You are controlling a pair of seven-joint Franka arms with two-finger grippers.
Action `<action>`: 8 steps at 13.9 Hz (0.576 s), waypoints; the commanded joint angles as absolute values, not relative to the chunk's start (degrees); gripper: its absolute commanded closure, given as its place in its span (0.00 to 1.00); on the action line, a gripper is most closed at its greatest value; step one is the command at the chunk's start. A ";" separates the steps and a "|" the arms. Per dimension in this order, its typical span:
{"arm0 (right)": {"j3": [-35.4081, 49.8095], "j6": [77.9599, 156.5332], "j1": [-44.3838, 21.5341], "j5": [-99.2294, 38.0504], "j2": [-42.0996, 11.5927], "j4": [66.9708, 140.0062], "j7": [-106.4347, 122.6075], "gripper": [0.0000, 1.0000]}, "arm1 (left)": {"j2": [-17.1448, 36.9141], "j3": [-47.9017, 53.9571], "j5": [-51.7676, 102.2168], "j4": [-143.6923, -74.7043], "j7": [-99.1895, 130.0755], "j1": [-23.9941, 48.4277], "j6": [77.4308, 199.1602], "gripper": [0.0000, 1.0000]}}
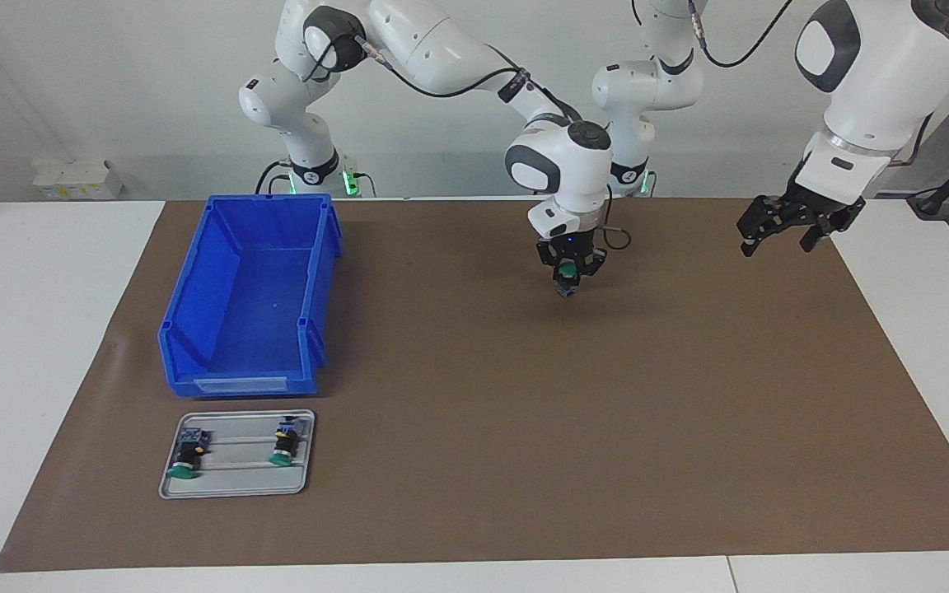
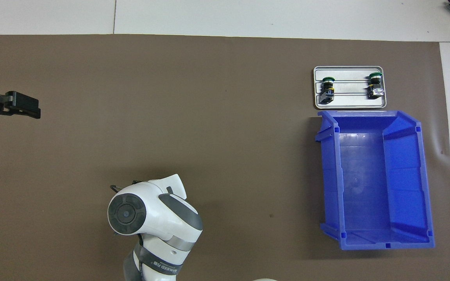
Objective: Place and press button with both arms
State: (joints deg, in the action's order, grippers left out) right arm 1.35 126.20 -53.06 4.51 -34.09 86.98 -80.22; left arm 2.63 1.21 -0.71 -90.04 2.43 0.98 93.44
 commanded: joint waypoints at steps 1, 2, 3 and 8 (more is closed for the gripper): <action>1.23 126.30 -52.39 6.33 -32.00 87.36 -81.13 1.00 | 0.26 1.05 -0.79 -92.64 2.02 0.53 92.73 0.00; 1.14 125.52 -51.77 6.42 -30.77 87.45 -81.04 1.00 | 0.00 1.05 -0.79 -92.90 2.20 0.61 92.38 0.00; 1.23 124.46 -50.90 6.42 -29.72 87.45 -80.69 1.00 | 0.00 1.05 -0.79 -92.90 2.20 0.62 92.72 0.00; 1.23 114.90 -43.70 5.54 -21.11 88.33 -68.85 1.00 | 0.00 1.05 -0.79 -92.90 2.20 0.62 92.46 0.00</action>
